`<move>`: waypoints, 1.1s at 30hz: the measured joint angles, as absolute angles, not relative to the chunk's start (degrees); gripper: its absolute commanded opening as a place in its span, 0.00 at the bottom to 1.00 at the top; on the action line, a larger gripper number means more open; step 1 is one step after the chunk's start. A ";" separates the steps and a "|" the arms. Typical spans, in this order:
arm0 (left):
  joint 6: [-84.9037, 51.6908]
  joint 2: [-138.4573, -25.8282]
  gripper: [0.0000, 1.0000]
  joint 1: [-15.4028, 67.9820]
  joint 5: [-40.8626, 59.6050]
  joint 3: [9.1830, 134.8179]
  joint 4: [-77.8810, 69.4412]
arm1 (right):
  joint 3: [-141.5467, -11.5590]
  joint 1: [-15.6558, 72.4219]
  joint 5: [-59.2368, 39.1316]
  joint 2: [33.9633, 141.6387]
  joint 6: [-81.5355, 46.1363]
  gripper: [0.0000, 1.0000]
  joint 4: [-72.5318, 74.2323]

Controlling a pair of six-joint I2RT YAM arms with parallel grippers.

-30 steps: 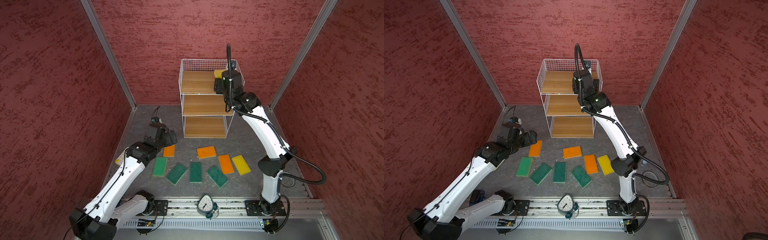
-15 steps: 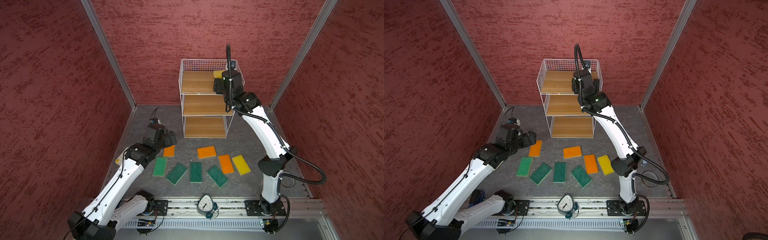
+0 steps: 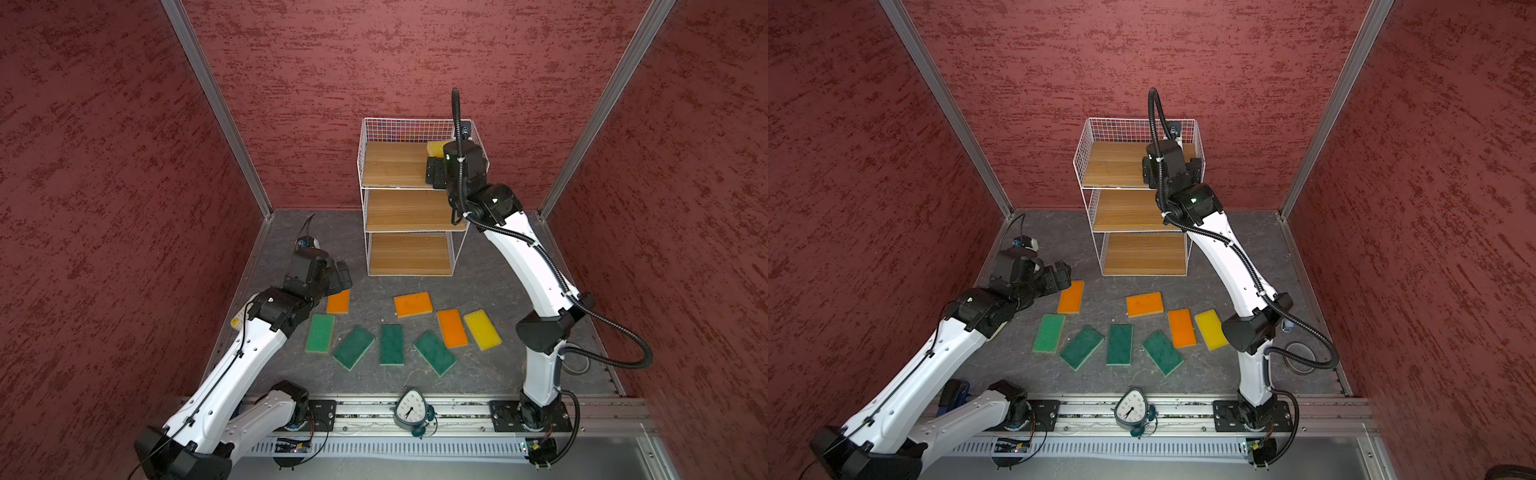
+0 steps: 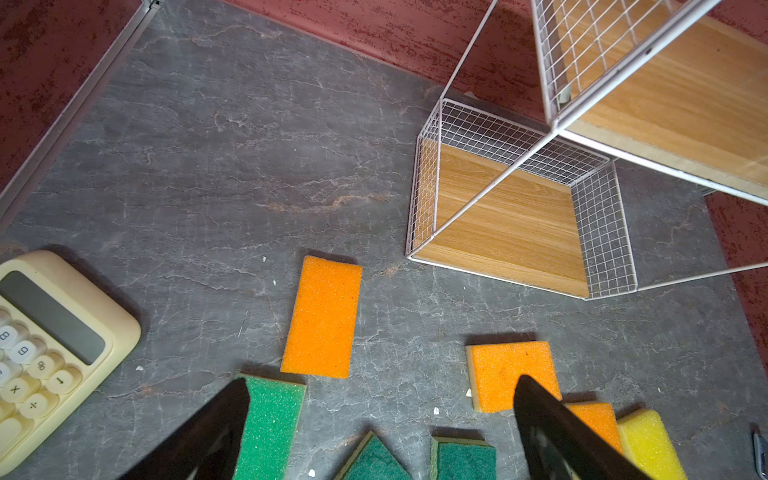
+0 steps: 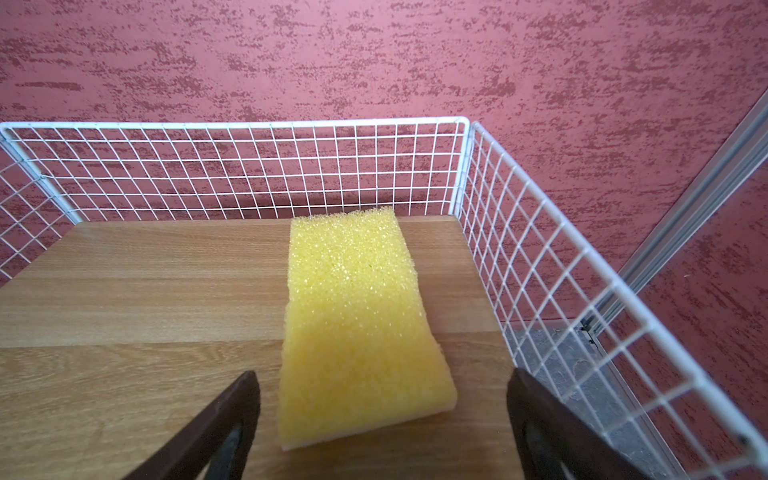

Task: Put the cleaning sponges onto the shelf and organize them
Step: 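Lower the yellow sponge with the right gripper onto the top shelf board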

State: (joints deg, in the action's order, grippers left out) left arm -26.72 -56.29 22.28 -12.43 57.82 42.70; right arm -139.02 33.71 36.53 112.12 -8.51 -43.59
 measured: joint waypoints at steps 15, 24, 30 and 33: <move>-26.50 -58.04 1.00 18.72 -9.78 57.19 42.33 | -139.06 33.65 37.65 114.28 -8.60 0.92 -42.89; -26.46 -58.15 1.00 16.73 -7.42 56.97 41.91 | -139.09 33.54 37.78 114.34 -8.34 0.73 -42.70; -26.46 -58.19 1.00 16.14 -6.26 56.97 41.91 | -139.09 33.54 38.11 114.34 -7.99 0.64 -42.72; -26.46 -58.19 1.00 15.90 -6.17 56.97 41.89 | -139.09 33.56 38.30 114.34 -7.94 0.62 -42.74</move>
State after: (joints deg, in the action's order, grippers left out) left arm -26.46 -58.19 15.90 -6.17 56.97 41.89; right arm -139.09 33.56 38.30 114.34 -7.94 -42.74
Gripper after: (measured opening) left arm 0.999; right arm 0.629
